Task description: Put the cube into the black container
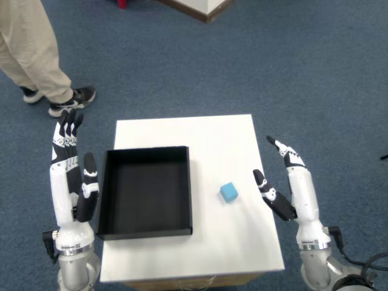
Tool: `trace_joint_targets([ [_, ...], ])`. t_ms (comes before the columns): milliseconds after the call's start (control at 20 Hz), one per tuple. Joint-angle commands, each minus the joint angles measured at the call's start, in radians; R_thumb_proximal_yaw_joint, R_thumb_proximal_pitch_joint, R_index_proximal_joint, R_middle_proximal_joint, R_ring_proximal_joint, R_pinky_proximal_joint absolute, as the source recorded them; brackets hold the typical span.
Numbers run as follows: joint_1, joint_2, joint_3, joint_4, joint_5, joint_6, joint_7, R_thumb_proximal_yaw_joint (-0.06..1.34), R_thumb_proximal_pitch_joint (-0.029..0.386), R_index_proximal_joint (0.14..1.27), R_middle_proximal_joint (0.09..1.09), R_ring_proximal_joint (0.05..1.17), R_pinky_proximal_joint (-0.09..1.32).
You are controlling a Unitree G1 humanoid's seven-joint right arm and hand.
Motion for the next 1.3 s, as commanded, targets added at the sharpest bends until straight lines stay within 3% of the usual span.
trace_joint_targets([
  [50,-0.051,-0.030,0.036,-0.012,-0.001,0.017,-0.091,0.16,0.038,0.22,0.24,0.26,0.20],
  [650,-0.054,-0.056,0.245,-0.101,-0.150,0.231,-0.358,0.22,0.012,0.30,0.27,0.29,0.25],
  [950,-0.063,-0.096,0.278,-0.201,-0.183,0.363,-0.372,0.39,-0.005,0.34,0.27,0.29,0.23],
  [1300,-0.082,-0.113,0.285,-0.267,-0.187,0.461,-0.339,0.44,-0.010,0.37,0.27,0.28,0.18],
])
